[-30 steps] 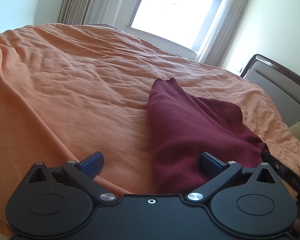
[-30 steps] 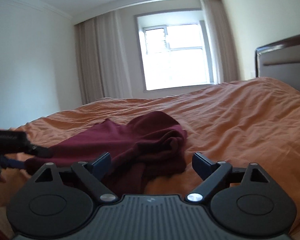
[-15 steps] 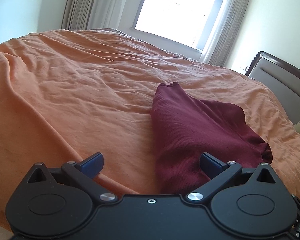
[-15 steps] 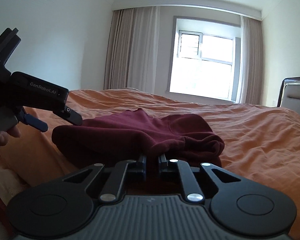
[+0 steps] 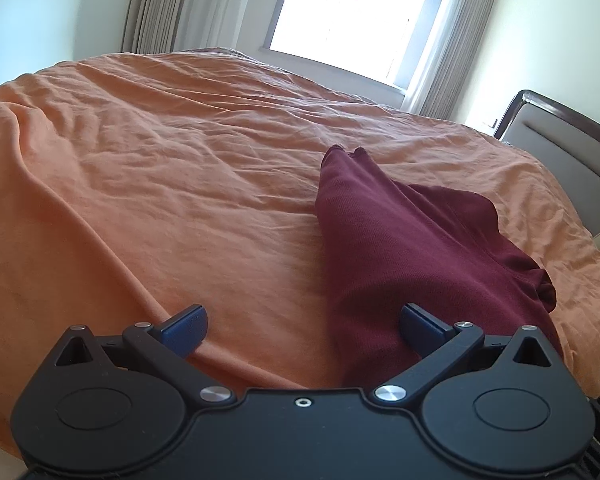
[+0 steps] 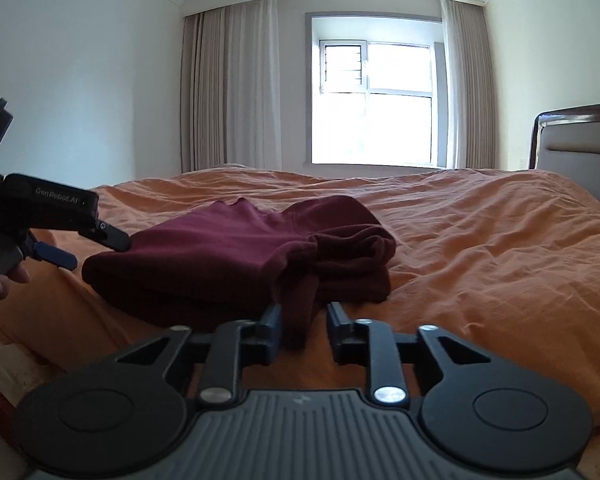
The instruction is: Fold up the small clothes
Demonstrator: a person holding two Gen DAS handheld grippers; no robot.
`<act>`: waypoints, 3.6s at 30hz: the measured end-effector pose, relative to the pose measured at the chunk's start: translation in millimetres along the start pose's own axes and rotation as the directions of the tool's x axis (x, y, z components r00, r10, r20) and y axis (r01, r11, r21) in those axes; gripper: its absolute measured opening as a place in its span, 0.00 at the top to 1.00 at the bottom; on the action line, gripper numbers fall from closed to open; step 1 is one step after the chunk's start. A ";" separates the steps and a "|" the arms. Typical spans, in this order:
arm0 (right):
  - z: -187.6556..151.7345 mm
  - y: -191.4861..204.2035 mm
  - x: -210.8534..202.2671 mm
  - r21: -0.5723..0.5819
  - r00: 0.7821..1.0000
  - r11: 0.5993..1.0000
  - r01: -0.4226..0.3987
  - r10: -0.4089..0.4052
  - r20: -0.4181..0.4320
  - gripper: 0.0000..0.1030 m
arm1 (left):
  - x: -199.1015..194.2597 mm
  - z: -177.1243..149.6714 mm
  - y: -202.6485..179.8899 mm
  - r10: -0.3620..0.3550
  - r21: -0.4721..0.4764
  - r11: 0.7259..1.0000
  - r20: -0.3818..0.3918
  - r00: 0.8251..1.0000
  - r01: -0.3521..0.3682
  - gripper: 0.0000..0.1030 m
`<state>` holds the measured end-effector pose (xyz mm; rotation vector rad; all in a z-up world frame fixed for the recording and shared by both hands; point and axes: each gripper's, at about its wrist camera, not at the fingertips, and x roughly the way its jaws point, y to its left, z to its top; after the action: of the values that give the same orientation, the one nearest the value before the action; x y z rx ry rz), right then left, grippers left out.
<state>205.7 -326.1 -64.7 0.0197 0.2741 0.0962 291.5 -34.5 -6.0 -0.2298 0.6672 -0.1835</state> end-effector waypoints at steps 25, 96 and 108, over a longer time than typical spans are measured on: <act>40.7 -66.8 140.7 0.416 0.984 0.908 0.053 0.023 -0.175 0.01 | 67.3 40.6 -21.7 -0.113 0.130 0.983 -0.127 0.986 0.129 0.01; 104.7 134.8 -16.4 0.039 0.970 0.985 -0.168 0.158 0.183 0.00 | -157.5 25.1 89.6 0.128 -0.038 0.992 0.287 0.950 -0.122 0.01; 31.3 153.8 -82.9 0.035 0.976 0.992 -0.123 0.115 0.187 0.00 | -221.6 -59.2 87.1 0.177 0.007 0.982 0.312 0.934 -0.188 0.01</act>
<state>120.6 -181.3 -7.3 0.0904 0.0892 0.2062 91.5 93.4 56.1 -0.1549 0.3683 0.0203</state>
